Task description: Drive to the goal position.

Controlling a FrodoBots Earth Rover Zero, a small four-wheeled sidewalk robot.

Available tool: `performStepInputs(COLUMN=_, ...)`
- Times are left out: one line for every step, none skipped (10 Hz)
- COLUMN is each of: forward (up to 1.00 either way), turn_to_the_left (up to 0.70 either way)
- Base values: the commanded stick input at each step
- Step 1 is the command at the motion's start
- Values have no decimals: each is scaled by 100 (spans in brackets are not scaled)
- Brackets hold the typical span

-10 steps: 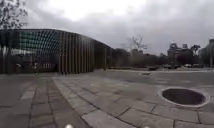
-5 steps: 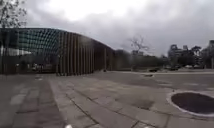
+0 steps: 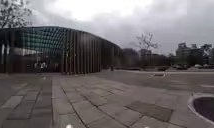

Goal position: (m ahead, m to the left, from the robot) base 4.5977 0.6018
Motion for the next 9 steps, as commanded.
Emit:
performStepInputs(forward=70, turn_to_the_left=0)
performStepInputs(forward=70, turn_to_the_left=0)
performStepInputs(forward=70, turn_to_the_left=0)
performStepInputs(forward=70, turn_to_the_left=0)
performStepInputs(forward=70, turn_to_the_left=0)
performStepInputs(forward=70, turn_to_the_left=0)
performStepInputs(forward=70, turn_to_the_left=0)
performStepInputs(forward=70, turn_to_the_left=0)
performStepInputs(forward=70, turn_to_the_left=0)
